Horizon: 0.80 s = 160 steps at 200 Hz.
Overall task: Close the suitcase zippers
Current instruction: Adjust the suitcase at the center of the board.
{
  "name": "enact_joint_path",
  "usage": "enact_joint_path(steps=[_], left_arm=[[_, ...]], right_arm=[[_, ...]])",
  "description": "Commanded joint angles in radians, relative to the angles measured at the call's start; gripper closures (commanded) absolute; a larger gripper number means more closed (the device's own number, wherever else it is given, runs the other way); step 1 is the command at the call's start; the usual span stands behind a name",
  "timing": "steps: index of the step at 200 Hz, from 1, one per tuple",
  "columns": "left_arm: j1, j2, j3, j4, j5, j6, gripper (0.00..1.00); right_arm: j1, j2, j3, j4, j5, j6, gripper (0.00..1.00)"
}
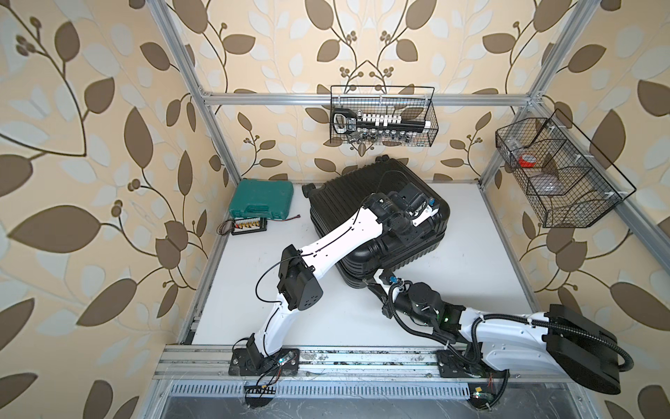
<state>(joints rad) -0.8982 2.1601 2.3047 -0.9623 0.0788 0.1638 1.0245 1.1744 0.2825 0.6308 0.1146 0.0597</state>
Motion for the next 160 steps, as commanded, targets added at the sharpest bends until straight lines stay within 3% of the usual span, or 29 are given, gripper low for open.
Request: enact_joint_path(steps=[1,99,146,160], left_arm=[[0.004,-0.021,0.088,0.245,-0.03,-0.054,1.0],[0.001,0.026,0.094,0.398,0.12,-0.252,1.0],[0.002,0.024,0.093,0.39,0.171,-0.263,1.0],[0.002,0.01,0.091,0.368,0.145,-0.24,0.86]], right_arm=[[0.052,0.002,0.044,0.056,-0.087,0.021,1.0],[0.112,0.041,0.079,0.086,-0.035,0.076,1.0],[0.112,0.02,0.052,0.075,0.015,0.108,1.0],[0.112,0.009,0.045,0.041,0.057,0.123,1.0]])
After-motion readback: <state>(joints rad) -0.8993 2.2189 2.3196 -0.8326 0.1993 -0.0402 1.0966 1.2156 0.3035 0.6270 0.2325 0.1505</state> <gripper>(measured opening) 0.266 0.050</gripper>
